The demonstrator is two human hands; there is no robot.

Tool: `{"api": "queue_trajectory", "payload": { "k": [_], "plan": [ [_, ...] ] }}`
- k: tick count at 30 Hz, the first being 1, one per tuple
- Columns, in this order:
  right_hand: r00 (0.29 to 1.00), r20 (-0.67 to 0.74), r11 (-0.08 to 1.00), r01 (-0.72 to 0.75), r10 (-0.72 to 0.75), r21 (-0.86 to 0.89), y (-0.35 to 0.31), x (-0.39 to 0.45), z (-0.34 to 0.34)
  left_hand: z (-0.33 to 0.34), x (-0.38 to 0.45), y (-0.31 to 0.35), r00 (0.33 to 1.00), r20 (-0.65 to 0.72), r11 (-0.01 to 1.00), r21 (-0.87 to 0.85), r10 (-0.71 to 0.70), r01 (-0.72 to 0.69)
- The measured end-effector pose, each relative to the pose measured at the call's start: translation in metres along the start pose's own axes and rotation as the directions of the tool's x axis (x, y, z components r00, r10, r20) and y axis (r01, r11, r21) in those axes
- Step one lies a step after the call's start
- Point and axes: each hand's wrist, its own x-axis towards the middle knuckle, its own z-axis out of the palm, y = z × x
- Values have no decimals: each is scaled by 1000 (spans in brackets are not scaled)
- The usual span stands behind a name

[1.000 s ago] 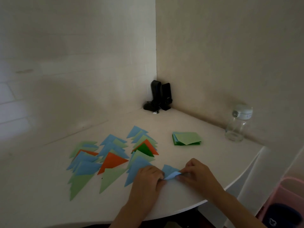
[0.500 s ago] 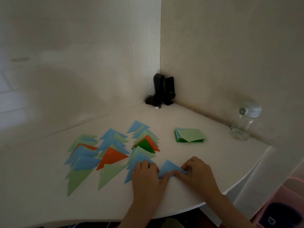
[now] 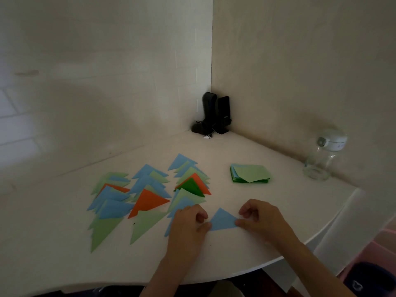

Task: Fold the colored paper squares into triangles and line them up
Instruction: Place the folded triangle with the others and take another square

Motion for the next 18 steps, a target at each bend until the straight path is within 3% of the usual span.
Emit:
{"api": "queue_trajectory", "payload": {
  "k": [3,8,13,18],
  "plan": [
    [1000,-3,1000,-2,2,-1,0,-3,-1,-6,-4,-1,1000,-3,999,-49,15,-15],
    [999,-33,999,17,-18,-32,-2,-10,3,-3,-9,10,991,-54,980,160,125,-115],
    [998,-62,999,13,-16,-48,-4,-14,6,8,-15,38,998,6,934,352,60,-58],
    [997,-77,999,2,-5,-35,-3,-16,8,13,-9,41,999,3,963,268,-36,34]
  ]
}}
